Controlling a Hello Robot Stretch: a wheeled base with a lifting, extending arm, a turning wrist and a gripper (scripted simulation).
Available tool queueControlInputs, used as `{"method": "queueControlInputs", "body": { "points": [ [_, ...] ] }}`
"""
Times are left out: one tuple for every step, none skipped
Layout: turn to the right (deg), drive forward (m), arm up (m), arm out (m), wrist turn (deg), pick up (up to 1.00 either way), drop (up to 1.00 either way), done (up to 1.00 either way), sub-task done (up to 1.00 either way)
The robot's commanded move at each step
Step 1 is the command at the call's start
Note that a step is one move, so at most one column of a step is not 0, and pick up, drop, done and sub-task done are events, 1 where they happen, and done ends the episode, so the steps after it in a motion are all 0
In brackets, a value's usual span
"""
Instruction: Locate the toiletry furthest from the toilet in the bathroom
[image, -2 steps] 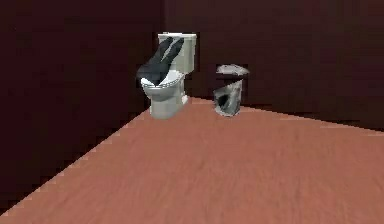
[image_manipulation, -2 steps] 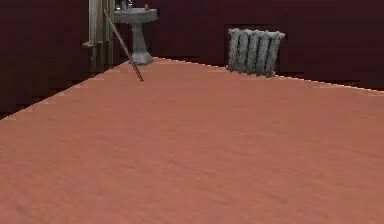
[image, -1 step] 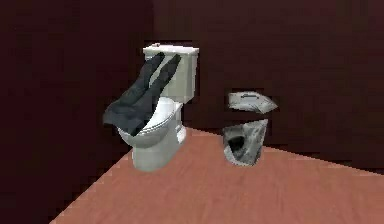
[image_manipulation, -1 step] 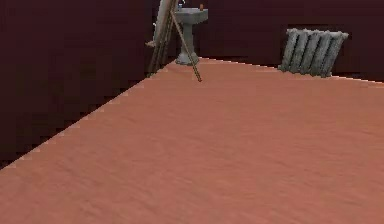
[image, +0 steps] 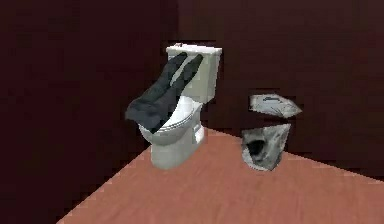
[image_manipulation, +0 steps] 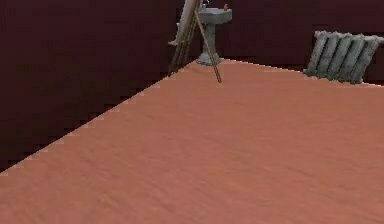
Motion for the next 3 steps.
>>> {"method": "queueControlInputs", "body": {
  "points": [
    [0.0,0.65,0.00,0.00,0.0,0.00,0.00,0.00,0.00],
    [45.0,0.00,0.00,0.00,0.0,0.00,0.00,0.00,0.00],
    [0.0,0.40,0.00,0.00,0.0,0.00,0.00,0.00,0.00]
  ]
}}
